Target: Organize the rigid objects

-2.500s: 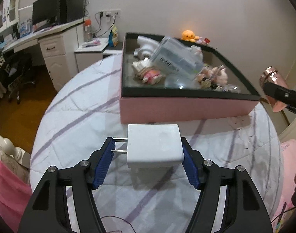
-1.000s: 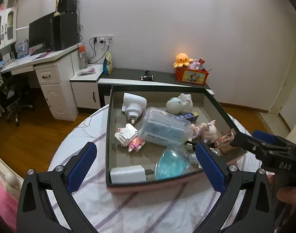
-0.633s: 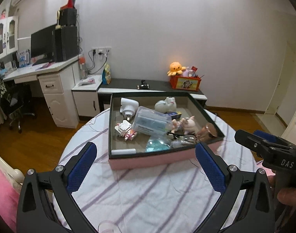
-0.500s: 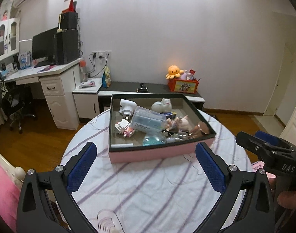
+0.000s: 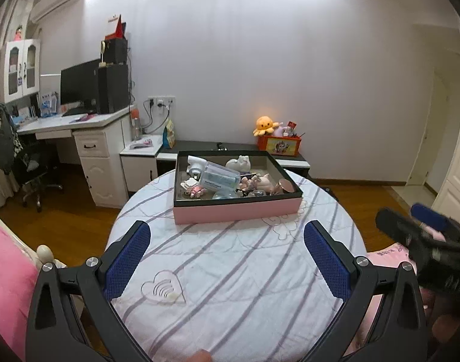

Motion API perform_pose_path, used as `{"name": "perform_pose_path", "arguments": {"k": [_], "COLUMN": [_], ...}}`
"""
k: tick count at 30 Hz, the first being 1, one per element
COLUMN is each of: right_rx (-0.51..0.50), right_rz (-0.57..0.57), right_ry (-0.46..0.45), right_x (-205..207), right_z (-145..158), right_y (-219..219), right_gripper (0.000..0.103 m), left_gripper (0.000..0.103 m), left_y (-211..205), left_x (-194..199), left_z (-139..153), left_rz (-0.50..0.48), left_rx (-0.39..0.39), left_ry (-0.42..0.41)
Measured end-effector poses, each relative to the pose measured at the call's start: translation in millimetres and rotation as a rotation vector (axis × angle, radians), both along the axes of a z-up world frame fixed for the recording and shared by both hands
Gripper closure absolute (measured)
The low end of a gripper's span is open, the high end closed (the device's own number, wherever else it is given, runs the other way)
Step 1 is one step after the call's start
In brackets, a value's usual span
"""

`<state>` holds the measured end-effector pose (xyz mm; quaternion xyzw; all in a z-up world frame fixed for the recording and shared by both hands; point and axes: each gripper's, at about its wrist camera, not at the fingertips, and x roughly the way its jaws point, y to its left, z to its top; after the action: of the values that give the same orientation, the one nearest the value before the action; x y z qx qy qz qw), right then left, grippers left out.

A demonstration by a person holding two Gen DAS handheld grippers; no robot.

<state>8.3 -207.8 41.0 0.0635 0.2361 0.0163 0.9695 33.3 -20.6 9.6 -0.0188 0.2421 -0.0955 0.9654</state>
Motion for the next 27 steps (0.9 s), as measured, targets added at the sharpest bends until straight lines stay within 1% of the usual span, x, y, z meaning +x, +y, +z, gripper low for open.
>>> {"name": "perform_pose_path", "arguments": {"k": [3, 6, 10, 16, 27], "right_rx": [0.005, 0.015, -0.002, -0.009, -0.002], "right_rz": [-0.028, -0.018, 0.010, 0.021, 0.006], "right_ry": [-0.028, -0.027, -0.022, -0.023, -0.030], "right_x": [-7, -11, -10, -11, -14], "right_z": [7, 3, -1, -3, -2], "right_y": [2, 8, 23, 27, 23], "right_gripper": [0.000, 0.000, 0.000, 0.000, 0.000], "left_gripper": [0.000, 0.000, 0.000, 0.000, 0.000], "left_y": [3, 10, 22, 33, 36], "left_x": [-16, -23, -26, -30, -31], "left_z": [1, 3, 5, 5, 4], "left_rz": [0.002, 0.021, 0.058, 0.088, 0.084], "left_rx": [0.010, 0.012, -0.005, -0.019, -0.013], "left_ry": [-0.009, -0.018, -0.015, -0.027, -0.026]}}
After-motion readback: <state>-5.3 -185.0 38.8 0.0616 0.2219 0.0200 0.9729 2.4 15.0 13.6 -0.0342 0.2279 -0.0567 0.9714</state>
